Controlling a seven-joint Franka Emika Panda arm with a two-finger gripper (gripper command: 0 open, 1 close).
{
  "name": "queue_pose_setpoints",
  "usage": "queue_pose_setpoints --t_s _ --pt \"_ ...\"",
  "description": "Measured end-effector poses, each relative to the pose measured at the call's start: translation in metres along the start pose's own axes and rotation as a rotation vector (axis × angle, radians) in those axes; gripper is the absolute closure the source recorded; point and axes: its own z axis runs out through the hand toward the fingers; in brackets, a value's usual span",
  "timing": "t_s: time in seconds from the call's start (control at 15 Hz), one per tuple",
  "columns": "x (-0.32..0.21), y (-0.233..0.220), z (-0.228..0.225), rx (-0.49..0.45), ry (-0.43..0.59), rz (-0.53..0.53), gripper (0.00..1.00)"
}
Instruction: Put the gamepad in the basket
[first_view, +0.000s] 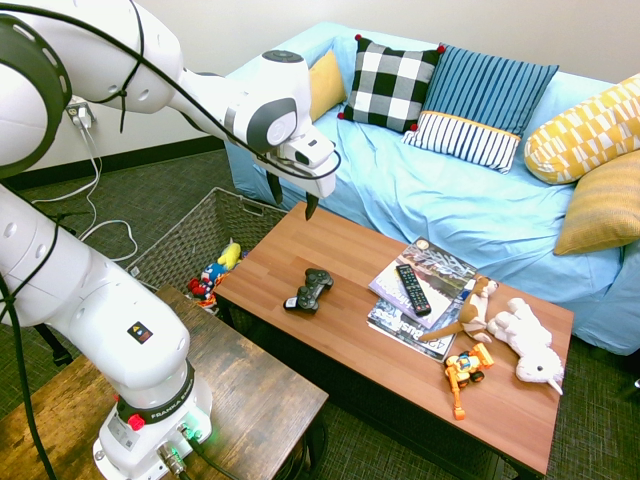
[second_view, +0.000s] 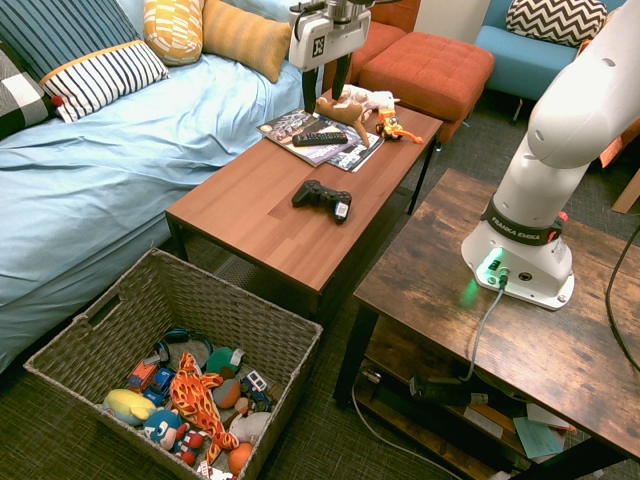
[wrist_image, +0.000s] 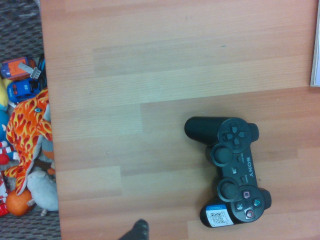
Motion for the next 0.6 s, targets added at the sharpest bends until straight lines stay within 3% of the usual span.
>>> queue_pose_setpoints --t_s 0.27,0.6 --pt "0.002 -0.001 0.007 -0.021 0.014 -0.025 0.00" --pt "0.017 -0.002 0.073 -0.058 0.015 -0.063 0.00"
